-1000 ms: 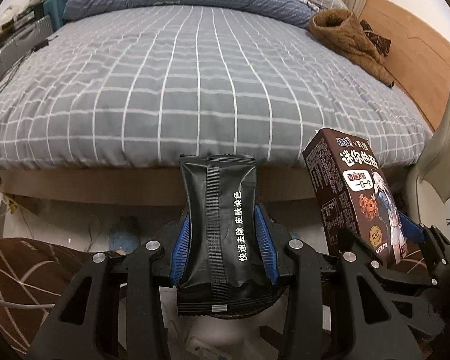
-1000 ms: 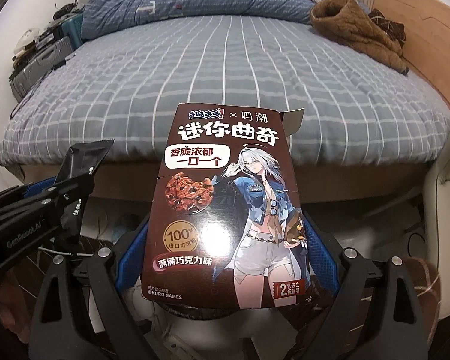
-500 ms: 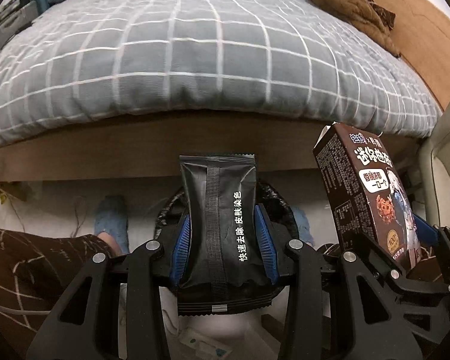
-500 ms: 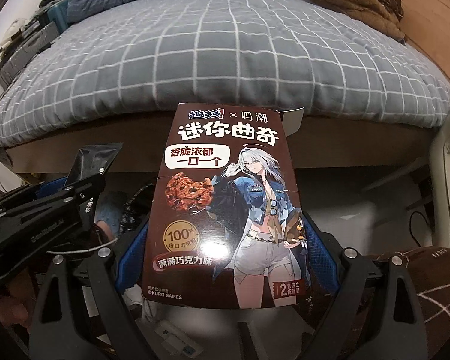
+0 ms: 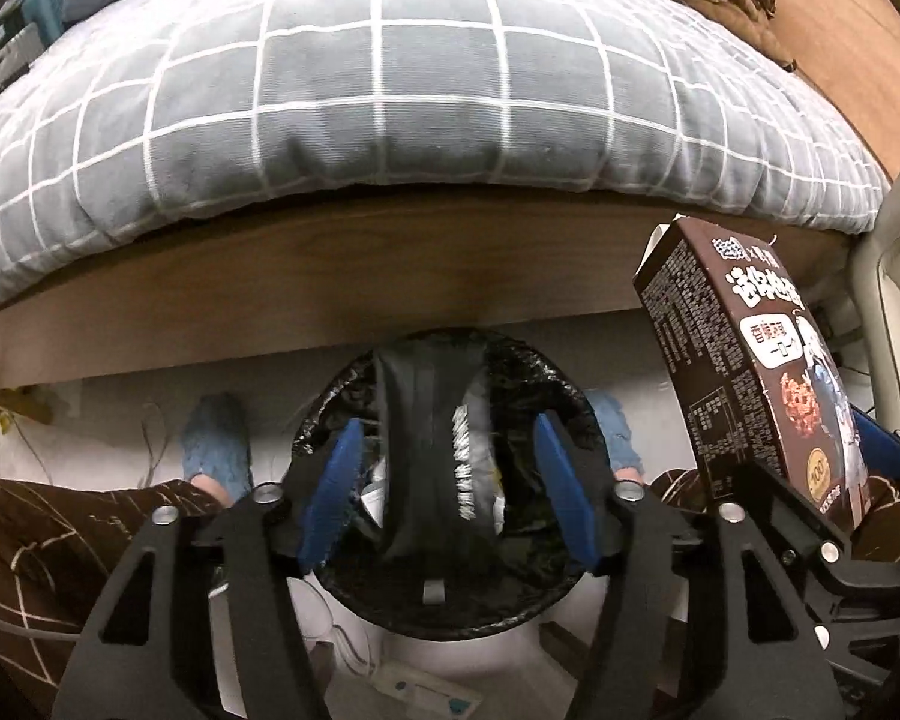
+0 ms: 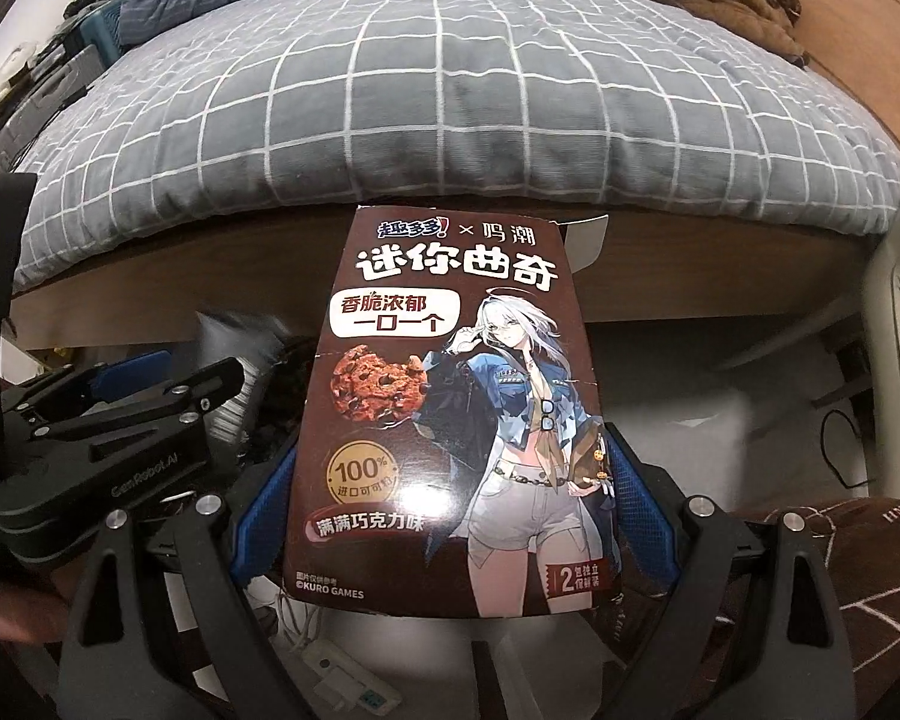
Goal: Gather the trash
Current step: 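Open the left tool to drop the black sachet into the bin, then open the right tool to drop the brown box into the bin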
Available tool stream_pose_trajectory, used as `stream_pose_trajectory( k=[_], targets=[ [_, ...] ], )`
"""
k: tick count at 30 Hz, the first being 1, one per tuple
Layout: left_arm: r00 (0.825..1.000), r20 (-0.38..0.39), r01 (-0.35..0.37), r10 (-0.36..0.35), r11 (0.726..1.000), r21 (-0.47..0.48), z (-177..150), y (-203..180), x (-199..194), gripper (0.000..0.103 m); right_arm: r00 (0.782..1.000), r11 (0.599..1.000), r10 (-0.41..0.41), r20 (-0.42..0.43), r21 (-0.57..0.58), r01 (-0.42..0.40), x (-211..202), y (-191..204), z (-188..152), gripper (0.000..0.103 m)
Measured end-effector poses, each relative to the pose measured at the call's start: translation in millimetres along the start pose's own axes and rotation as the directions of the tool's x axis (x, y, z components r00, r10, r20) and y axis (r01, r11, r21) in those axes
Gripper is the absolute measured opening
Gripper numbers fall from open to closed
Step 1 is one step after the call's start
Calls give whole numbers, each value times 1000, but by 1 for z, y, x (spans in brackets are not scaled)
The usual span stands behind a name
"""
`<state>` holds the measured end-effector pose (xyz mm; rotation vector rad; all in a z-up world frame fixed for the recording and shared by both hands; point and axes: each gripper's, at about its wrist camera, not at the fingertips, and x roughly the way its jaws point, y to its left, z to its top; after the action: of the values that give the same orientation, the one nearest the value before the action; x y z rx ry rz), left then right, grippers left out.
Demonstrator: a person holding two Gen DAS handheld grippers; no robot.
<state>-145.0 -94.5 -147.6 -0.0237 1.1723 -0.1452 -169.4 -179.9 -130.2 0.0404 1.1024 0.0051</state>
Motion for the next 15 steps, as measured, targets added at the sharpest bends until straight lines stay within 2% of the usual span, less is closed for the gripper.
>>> stream_pose_trajectory(
  k=[1, 4, 8, 11, 15],
  targets=[
    [1000, 3, 3, -3, 1000, -4, 0, 3, -1, 63, 1000, 1000, 1, -1, -2, -1, 1, 2, 0, 87],
    [1000, 8, -2, 2, 1000, -11, -1, 11, -4, 77, 1000, 1000, 8, -7, -9, -8, 4, 9, 0, 87],
    [999, 27, -20, 22, 999, -41, 0, 29, -11, 89, 1000, 999, 26, -7, -21, -26, 6, 22, 2, 87],
    [998, 41, -36, 39, 997, -68, 0, 45, -18, 95, 999, 999, 35, -7, -38, -35, 7, 35, 3, 87],
    [996, 52, -64, 69, 994, -89, -2, 66, -25, 97, 999, 997, 48, -7, -59, -49, 8, 52, 6, 87]
  ],
)
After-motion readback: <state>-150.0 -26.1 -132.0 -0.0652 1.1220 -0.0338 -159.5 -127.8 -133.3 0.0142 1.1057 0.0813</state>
